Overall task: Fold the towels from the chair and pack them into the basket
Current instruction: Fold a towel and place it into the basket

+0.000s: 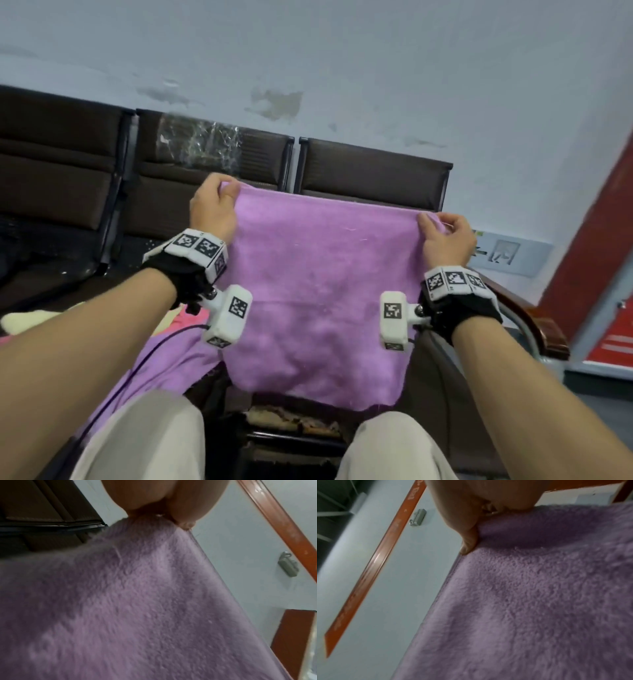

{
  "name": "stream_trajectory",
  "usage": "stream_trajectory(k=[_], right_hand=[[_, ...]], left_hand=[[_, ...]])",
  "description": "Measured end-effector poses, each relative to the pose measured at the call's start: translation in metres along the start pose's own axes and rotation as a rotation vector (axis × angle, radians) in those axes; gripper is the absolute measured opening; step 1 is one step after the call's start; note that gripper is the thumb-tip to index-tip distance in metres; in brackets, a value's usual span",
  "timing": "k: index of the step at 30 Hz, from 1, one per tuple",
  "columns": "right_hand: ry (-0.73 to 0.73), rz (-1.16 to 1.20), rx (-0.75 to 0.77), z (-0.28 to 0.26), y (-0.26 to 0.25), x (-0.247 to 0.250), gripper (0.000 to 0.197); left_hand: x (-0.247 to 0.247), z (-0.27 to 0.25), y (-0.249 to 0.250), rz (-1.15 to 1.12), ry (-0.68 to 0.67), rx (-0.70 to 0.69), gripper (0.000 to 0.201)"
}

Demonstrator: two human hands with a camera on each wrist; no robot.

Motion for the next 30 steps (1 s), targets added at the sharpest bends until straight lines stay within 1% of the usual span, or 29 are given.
stream_trajectory(k=[1,3,8,11,13,16,19,23,24,26,28,30], right_hand=[[-0.008,-0.021,0.002,0.001,-0.001,-0.001,0.017],[-0.052,-0.092,-0.049,-0.003,0.014,-0.005,0.015],[-0.139,-0.230,-0.180,-0.014,0.074,-0.021,0.013],[-0.185,-0.273,-0.302,-0.016,0.112,-0.031,0.012],[-0.223,-0.279,-0.397,-0.023,0.139,-0.037,0.011],[-0.238,-0.246,-0.509,-0.039,0.175,-0.040,0.011],[-0.328,-0.202,-0.587,-0.056,0.200,-0.046,0.014],[-0.445,-0.075,-0.732,-0.071,0.201,-0.061,0.014],[-0.497,-0.025,-0.789,-0.078,0.197,-0.067,0.015],[-0.598,0.146,-0.886,-0.090,0.180,-0.082,0.007],[-0.677,0.291,-0.882,-0.097,0.164,-0.096,0.013],[-0.729,0.363,-0.833,-0.100,0.158,-0.106,0.015]], left_hand=[[-0.001,0.002,-0.003,0.009,-0.005,0.004,0.018],[-0.008,-0.001,-0.019,0.031,-0.039,0.033,0.019],[-0.038,-0.012,-0.075,-0.002,-0.114,0.175,0.017],[-0.060,-0.020,-0.103,0.021,-0.178,0.227,0.015],[-0.074,-0.031,-0.123,0.028,-0.214,0.291,0.018],[-0.093,-0.048,-0.150,-0.003,-0.252,0.429,0.020],[-0.110,-0.062,-0.163,-0.067,-0.255,0.521,0.017],[-0.125,-0.079,-0.162,-0.239,-0.234,0.627,0.014],[-0.131,-0.084,-0.160,-0.270,-0.255,0.642,0.014],[-0.141,-0.090,-0.154,-0.319,-0.315,0.656,0.016],[-0.148,-0.095,-0.147,-0.355,-0.371,0.664,0.018],[-0.153,-0.098,-0.145,-0.352,-0.402,0.672,0.016]])
Point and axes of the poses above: each hand's wrist, its own z-axis towards the middle knuckle, its own x-axis out of the back of the hand, y = z × x, the point moved 7 cm from there along z, towards the middle knuckle, and after that the axes turned 3 degrees about y, right-handed, at the moved point
